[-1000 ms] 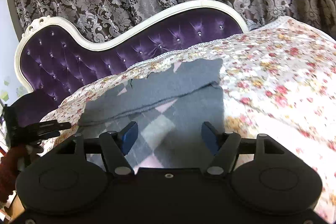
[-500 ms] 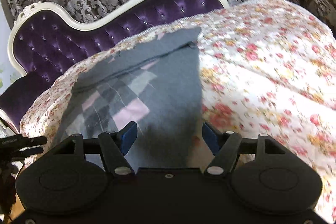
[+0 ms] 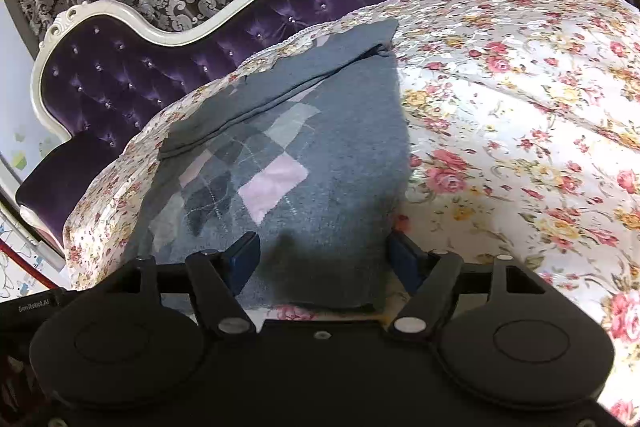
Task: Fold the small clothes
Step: 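Close both grippers on the folded edge of the grey sweater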
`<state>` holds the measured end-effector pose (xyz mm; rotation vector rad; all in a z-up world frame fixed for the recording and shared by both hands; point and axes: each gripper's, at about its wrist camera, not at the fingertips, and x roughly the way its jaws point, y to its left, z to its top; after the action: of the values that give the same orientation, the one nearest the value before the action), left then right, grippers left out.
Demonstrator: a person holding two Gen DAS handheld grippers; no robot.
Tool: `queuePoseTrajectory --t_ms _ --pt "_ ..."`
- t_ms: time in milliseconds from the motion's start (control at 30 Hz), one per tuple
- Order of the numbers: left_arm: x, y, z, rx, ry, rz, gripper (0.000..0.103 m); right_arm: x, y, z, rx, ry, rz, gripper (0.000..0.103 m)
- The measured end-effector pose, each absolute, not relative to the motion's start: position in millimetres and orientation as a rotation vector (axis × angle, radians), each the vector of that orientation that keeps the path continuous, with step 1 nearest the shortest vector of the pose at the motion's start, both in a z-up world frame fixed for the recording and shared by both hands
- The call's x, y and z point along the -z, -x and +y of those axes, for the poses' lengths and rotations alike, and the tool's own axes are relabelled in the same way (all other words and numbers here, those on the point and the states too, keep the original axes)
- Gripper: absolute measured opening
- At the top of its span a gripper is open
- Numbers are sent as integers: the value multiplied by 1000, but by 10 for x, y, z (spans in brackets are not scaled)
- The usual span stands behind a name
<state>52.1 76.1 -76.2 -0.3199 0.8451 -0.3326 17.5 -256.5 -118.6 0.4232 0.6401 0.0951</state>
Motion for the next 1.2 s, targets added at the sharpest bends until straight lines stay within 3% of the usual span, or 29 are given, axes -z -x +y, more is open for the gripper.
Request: queuePoseTrajectory --t_ms 467,800,867,900,933,967,1033,1200 --pt "802 -692 635 413 384 827 69 1246 -271 -2551 -137 -500 614 78" --pt "816 -586 743 440 396 835 51 1262 -196 -2598 -169 -535 616 76" --pt "819 -597 746 424 386 838 34 1260 -187 -2592 -165 -529 621 67" --pt "827 -605 749 423 385 844 20 1260 -188 -2591 -159 -524 626 62" --pt "834 -619 749 426 395 853 7 1263 -194 -2583 -155 -520 631 50" --pt "848 -622 758 430 410 860 7 1272 -201 -2582 -146 -515 640 32" --pt "825 -598 773 424 419 842 6 1295 -212 -2577 -118 -503 660 17" --pt "543 -550 817 439 425 772 6 1186 -177 -2584 -137 -514 647 14"
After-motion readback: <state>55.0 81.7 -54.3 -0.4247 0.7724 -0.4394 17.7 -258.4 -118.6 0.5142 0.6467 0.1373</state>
